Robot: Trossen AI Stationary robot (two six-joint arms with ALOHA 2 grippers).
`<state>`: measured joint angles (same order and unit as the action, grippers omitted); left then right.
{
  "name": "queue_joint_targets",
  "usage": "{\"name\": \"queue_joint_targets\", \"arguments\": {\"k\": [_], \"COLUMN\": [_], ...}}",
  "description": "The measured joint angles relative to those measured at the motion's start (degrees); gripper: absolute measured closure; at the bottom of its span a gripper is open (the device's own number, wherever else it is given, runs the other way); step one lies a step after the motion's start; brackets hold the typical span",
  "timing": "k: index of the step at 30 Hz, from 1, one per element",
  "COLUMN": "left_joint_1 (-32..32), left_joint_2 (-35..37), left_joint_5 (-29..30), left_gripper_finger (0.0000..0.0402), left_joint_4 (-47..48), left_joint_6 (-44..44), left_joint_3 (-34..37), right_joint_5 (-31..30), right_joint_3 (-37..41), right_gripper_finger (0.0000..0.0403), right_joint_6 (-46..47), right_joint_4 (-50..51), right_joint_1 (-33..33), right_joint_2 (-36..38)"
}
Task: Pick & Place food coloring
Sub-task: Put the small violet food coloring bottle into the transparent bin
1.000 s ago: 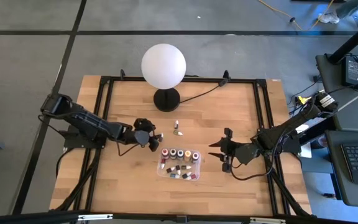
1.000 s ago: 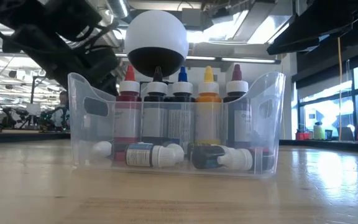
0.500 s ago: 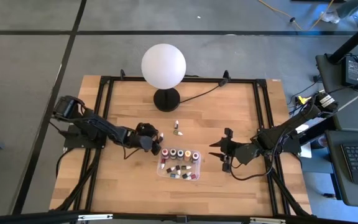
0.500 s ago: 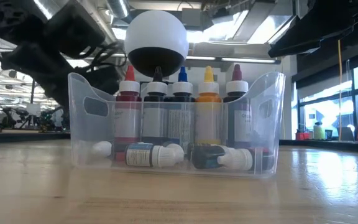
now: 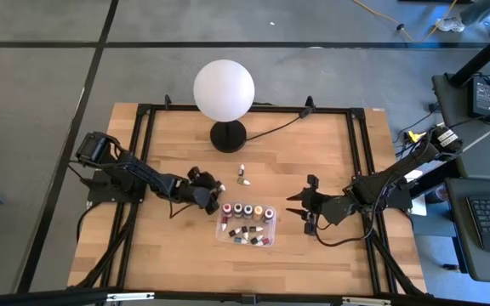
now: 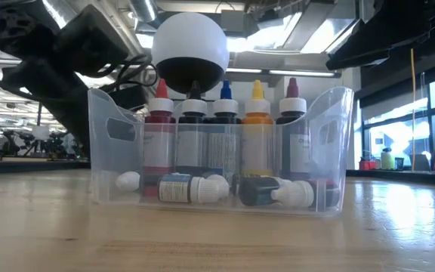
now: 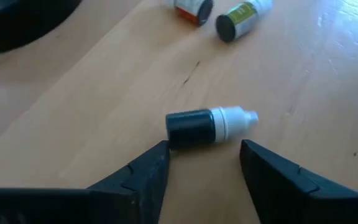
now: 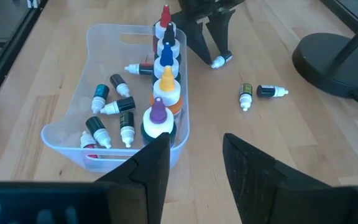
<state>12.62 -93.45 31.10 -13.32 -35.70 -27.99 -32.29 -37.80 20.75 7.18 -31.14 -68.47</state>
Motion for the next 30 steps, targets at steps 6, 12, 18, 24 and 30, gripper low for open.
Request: {"name": "queue_joint_targets", "arguments": {"k": [6, 12, 18, 24, 30], "left_joint_1": [0.0, 0.0, 0.0, 0.0, -0.8], "left_joint_2": [0.0, 0.0, 0.0, 0.0, 0.1], "left_joint_5": [-2.1, -3.1, -2.7, -2.6, -4.1], "left_gripper_finger": [0.0256, 0.0296, 0.031, 0.0293, 0.0264], "left_joint_4": [-0.2, -0.2, -0.2, -0.1, 0.0], "left_joint_6": [4.8, 5.0, 6.9, 10.7, 16.6], "left_joint_3": [0.0, 0.0, 0.0, 0.0, 0.0], "right_joint_5": [0.0, 0.0, 0.0, 0.0, 0.7], "right_joint_3": [0.0, 0.0, 0.0, 0.0, 0.0], "right_gripper_finger": [0.0251, 0.0251, 0.0251, 0.0251, 0.0251], "right_joint_6": [0.0, 0.0, 0.6, 1.6, 1.6], "right_joint_4": [0.0, 0.2, 1.2, 1.7, 1.7], "right_joint_1": [0.0, 0.0, 0.0, 0.0, 0.0], "right_joint_2": [0.0, 0.0, 0.0, 0.0, 0.0]}}
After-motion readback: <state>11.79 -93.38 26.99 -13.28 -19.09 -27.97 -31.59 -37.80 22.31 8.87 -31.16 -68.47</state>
